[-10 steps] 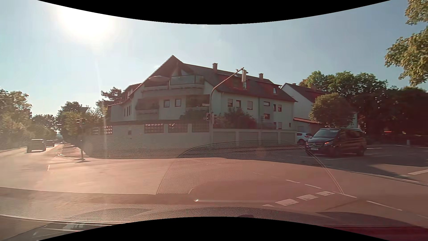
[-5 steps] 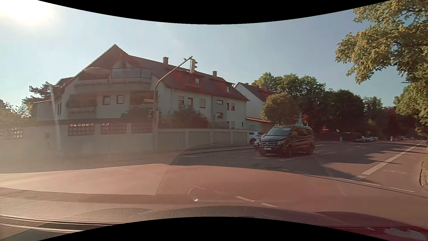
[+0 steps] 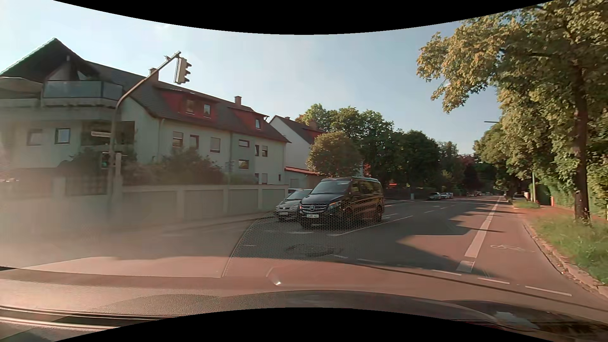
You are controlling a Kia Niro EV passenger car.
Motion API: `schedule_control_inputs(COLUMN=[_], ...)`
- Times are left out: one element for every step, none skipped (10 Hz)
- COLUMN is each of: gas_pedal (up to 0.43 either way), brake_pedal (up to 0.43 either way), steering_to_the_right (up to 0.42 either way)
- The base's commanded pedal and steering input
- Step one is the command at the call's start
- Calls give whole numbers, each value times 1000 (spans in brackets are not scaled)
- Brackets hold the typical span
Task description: Follow the waypoints while adhering to traffic rules and regulations
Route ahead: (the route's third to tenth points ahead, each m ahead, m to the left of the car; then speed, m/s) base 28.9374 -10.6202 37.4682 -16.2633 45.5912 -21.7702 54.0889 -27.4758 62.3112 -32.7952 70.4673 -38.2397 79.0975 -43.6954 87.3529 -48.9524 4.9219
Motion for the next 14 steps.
schedule_control_inputs(gas_pedal=[197, 197, 240, 248, 260, 268, 280, 287, 299, 311, 319, 319, 331, 350], brake_pedal=[6, 6, 6, 6, 6, 6, 6, 6, 6, 6, 6, 6, 12, 6], steering_to_the_right=[366, 354, 338, 313, 290, 260, 237, 204, 175, 150, 136, 121, 104, 90])
